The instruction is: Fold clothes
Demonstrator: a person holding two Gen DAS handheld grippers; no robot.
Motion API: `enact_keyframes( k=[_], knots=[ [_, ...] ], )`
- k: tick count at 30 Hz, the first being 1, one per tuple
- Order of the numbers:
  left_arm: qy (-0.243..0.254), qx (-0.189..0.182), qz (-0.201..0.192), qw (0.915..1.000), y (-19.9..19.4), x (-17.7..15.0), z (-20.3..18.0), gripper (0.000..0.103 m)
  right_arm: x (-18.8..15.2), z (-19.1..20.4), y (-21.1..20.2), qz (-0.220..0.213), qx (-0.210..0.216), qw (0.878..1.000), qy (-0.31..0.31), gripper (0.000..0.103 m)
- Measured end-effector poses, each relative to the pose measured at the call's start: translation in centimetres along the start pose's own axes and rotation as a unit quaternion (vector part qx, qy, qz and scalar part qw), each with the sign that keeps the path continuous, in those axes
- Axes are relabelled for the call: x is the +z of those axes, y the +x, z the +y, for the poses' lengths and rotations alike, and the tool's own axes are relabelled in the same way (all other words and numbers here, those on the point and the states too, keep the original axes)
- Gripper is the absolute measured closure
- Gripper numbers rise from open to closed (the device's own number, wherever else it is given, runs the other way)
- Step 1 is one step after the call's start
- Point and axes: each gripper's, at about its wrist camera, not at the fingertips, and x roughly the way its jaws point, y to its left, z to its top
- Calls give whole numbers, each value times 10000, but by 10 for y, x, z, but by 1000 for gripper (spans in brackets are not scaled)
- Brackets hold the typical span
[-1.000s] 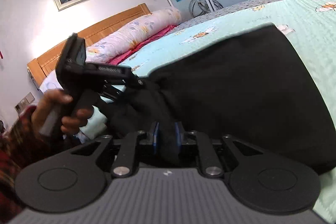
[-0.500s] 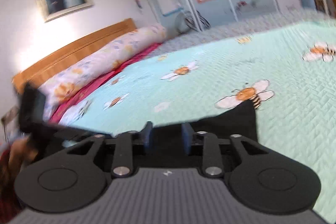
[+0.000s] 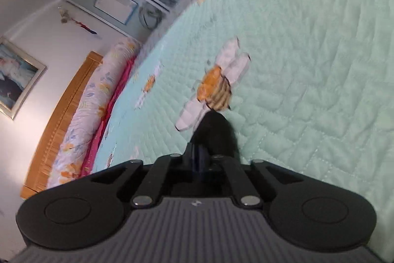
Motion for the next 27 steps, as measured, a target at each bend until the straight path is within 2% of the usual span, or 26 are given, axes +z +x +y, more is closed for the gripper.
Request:
enact_keyframes(
  k=[1,5,8,12,14,16,17,18,19,23,27],
  knots=[
    [18,-7,-38,10000,-5,0,0,21,-3,8,-9,-98,-23,9997,-208,82],
    [76,-42,-336,9994,-34,-2,-1,21,-22,43,-57,-276,147,9942,-1028,78],
    [120,-69,-558,9983,-55,-4,-1,21,-44,52,-84,-260,155,9916,-1255,68],
    [538,-443,-347,9970,-65,-29,-14,21,-79,54,-106,-119,130,9898,-1416,66],
    [781,-609,-168,9949,-63,-44,-22,21,-94,42,-106,33,130,9918,-1273,66],
    [770,-590,-87,9952,-60,-49,-19,20,-104,27,-106,58,75,9950,-991,67],
    [728,-555,-60,9958,-58,-50,-17,15,-106,19,-106,16,71,9959,-897,69],
    [687,-519,-34,9963,-56,-51,-14,11,-108,12,-107,-25,67,9968,-801,78],
    [645,-484,-8,9967,-54,-52,-11,10,-110,5,-107,-67,63,9975,-706,81],
    [533,-360,60,9979,-51,-55,-3,16,-105,16,-125,-246,-32,9966,-782,76],
    [652,-400,-100,9970,-71,-55,-3,16,-108,16,-145,-383,167,9969,-667,65]
  ],
)
